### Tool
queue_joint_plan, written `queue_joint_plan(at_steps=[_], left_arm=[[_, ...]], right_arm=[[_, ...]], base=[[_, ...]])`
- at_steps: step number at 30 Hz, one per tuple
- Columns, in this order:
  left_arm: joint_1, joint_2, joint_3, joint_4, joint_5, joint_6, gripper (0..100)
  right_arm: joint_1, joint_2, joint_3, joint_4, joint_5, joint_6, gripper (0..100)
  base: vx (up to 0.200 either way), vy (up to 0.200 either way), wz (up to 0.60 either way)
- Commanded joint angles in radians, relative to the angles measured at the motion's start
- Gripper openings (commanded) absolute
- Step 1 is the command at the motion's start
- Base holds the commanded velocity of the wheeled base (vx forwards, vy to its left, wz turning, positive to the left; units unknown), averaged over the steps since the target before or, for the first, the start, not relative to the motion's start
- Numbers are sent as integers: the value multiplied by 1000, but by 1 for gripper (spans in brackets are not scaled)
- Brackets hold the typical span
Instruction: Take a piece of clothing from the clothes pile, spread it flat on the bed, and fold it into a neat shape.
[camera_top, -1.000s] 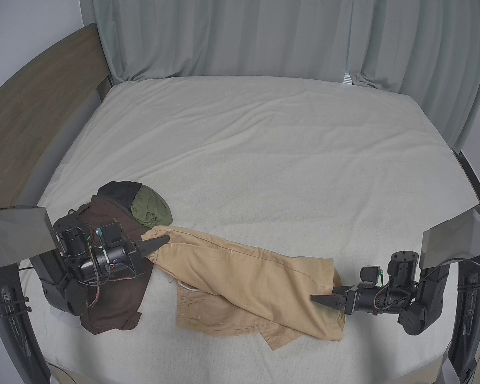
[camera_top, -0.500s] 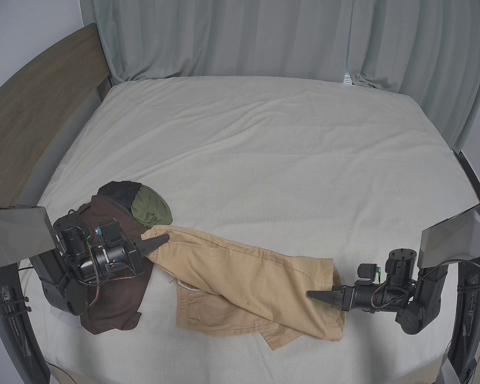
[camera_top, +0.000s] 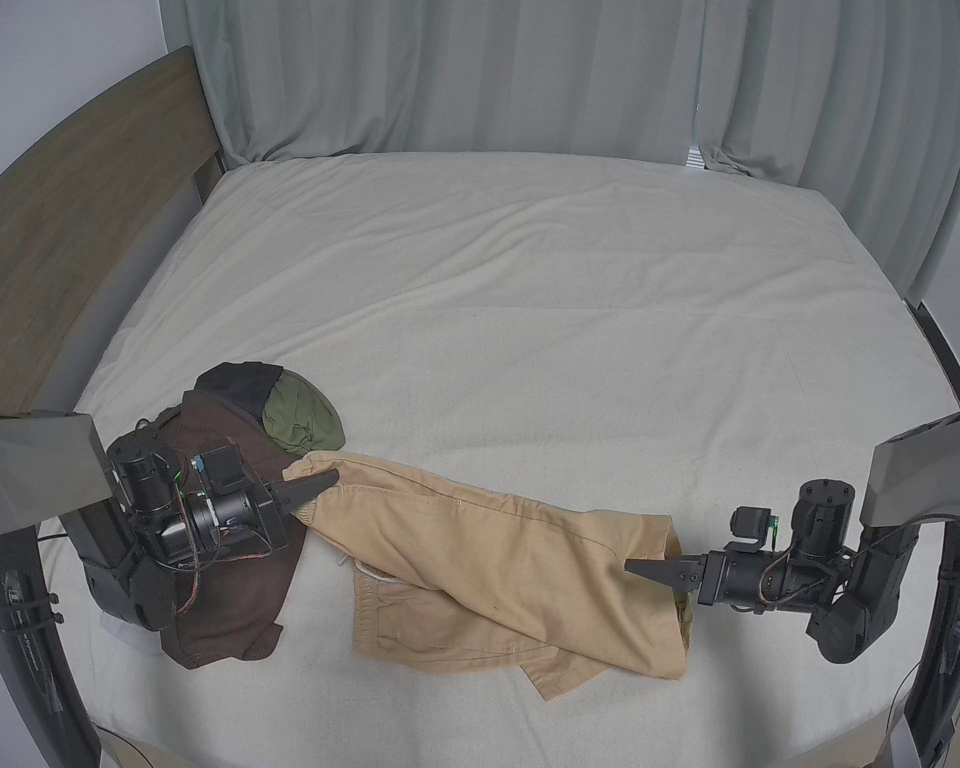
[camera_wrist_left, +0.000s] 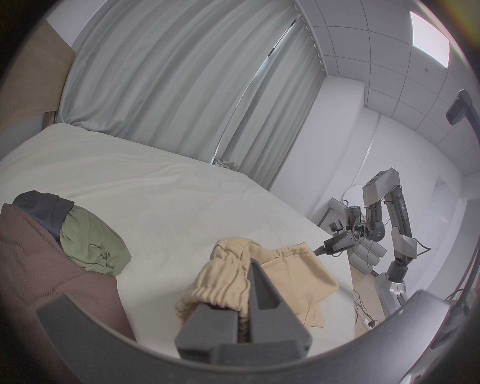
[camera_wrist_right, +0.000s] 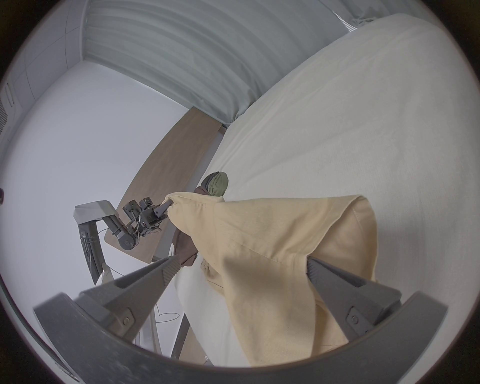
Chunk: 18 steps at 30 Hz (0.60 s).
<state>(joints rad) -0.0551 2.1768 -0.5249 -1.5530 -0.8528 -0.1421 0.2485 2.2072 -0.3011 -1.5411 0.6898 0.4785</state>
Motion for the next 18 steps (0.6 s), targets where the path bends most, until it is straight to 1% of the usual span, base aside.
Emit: queue_joint_plan(at_steps=[1,11,12,18], left_arm=[[0,0,-1,-1,0,-1,0],[0,-2,-1,-1,0,-1,0],[0,-2,0,-1,0,-1,0],[0,-2,0,-1,0,-1,0]], right_arm=[[-2,40,-7,-2,1,-8,100],[-2,94,-41,-4,-4,-40,100],[-3,108,-50,-4,-4,-47,0],[-9,124,-59,-4,-7,-51,0]], base=[[0,0,0],[0,0,0],[0,0,0],[0,0,0]])
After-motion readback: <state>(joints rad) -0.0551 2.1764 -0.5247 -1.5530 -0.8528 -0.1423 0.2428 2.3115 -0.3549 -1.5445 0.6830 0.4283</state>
